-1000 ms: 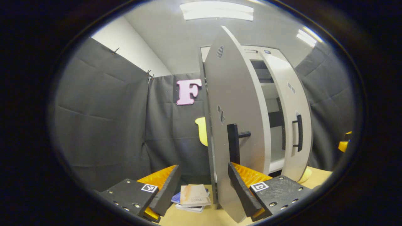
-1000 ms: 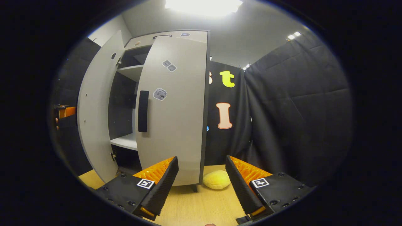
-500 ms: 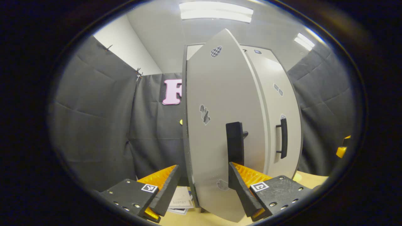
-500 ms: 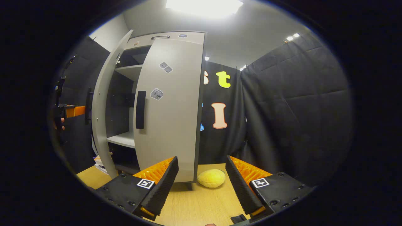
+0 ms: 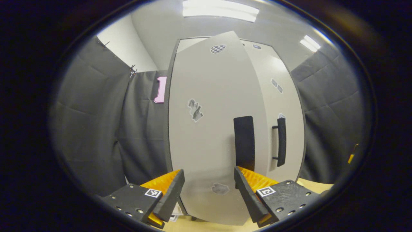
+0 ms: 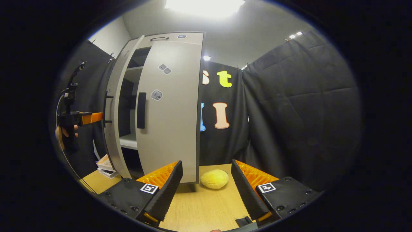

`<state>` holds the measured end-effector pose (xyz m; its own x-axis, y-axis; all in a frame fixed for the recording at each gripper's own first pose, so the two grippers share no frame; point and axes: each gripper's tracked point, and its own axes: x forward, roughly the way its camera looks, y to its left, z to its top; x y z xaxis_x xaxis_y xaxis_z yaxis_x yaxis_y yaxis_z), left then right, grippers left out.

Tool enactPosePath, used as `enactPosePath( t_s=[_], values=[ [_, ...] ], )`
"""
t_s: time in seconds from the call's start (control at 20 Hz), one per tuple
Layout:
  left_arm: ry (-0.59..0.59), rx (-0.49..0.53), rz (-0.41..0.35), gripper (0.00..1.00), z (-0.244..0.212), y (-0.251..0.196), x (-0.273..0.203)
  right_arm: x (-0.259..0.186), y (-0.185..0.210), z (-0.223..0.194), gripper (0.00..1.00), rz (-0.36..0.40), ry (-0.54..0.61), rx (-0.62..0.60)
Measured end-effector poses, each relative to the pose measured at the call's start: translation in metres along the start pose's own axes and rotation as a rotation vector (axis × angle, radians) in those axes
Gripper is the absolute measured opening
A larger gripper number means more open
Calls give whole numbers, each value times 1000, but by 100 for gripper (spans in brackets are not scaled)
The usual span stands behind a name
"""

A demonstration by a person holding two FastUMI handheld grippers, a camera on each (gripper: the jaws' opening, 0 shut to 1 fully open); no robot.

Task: Grasp the bottle in the cabinet with the left hand and place it on the coaster, then close the right door with the right hand and the left door with the left hand.

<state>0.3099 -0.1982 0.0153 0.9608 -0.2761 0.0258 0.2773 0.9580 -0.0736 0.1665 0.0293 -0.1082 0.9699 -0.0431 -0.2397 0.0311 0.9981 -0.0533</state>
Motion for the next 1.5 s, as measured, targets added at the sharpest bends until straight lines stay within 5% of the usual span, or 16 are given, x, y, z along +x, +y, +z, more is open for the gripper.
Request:
enactPosePath(
  t_s=[0.05, 0.15, 0.35, 1.0, 1.05, 1.25, 1.3, 1.45, 1.5],
  values=[
    [-2, 1, -4, 99, 1, 0, 0, -1, 1, -1, 96, 5, -1, 3],
    [2, 9, 2, 91, 2, 3, 0, -2, 6, 1, 96, 17, -5, 11],
    [-19, 24, 12, 91, 14, 10, -20, -6, 12, 10, 96, 46, -26, 7],
    [-16, 109, 139, 91, 35, 84, -155, -30, 18, 67, 96, 133, -138, 18],
    [-16, 114, 149, 99, 37, 91, -166, -33, 17, 72, 96, 136, -149, 15],
    [-1, 138, 184, 91, 40, 110, -206, -47, 15, 83, 92, 157, -160, 34],
    [5, 146, 193, 98, 40, 115, -215, -50, 13, 85, 92, 159, -163, 43],
    [28, 154, 224, 98, 39, 134, -238, -57, 5, 89, 92, 151, -169, 57],
    [37, 154, 238, 91, 38, 142, -244, -58, 3, 89, 96, 147, -162, 56]
  ],
)
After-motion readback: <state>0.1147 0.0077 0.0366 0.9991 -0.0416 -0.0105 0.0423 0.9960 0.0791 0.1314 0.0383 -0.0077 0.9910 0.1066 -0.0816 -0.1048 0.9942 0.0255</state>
